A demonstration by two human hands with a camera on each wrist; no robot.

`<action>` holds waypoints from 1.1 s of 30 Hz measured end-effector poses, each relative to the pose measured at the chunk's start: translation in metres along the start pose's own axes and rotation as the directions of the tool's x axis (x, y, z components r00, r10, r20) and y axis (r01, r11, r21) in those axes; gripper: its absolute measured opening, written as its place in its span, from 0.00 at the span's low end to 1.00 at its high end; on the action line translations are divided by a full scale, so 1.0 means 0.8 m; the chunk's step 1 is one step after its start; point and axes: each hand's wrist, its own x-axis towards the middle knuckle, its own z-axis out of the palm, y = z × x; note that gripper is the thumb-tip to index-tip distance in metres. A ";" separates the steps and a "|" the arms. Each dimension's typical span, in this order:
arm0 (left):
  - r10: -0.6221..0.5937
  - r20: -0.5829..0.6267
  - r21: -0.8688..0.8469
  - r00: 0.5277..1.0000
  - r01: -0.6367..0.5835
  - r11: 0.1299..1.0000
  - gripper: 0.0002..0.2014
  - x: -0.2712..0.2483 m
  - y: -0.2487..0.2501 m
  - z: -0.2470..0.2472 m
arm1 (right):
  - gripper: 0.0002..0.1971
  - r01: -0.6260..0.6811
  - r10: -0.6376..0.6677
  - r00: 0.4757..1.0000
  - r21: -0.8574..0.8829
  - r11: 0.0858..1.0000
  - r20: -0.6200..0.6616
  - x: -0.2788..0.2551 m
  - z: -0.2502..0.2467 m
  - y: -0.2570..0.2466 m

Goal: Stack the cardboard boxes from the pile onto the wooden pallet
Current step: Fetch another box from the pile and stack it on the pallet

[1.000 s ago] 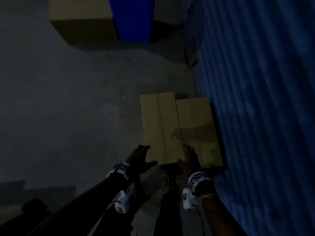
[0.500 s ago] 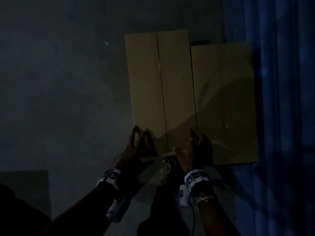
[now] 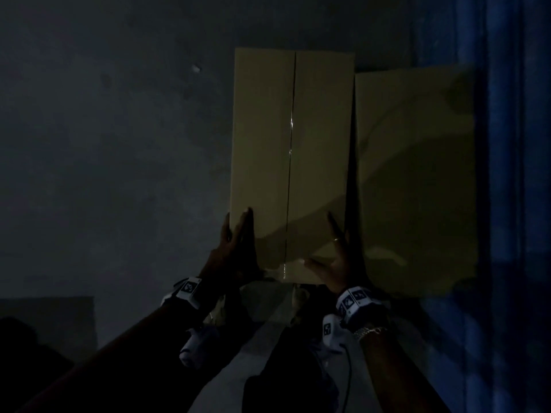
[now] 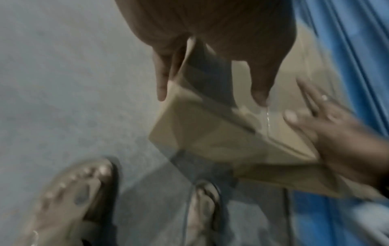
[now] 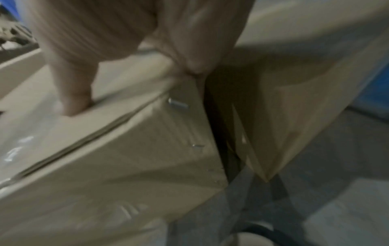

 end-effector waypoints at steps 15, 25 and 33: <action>-0.071 -0.049 0.245 0.996 0.081 0.966 0.59 -0.109 0.119 -0.170 | 0.44 0.138 -0.140 0.990 -0.082 0.987 -0.019 -0.074 -0.108 -0.171; -0.247 -0.211 0.126 0.946 0.277 0.953 0.59 -0.275 0.266 -0.284 | 0.51 0.252 -0.256 0.949 0.046 0.967 0.182 -0.186 -0.258 -0.339; -0.426 -0.504 -0.199 0.752 0.379 0.904 0.56 -0.438 0.375 -0.358 | 0.47 0.568 -0.531 0.796 -0.056 0.821 0.291 -0.250 -0.340 -0.485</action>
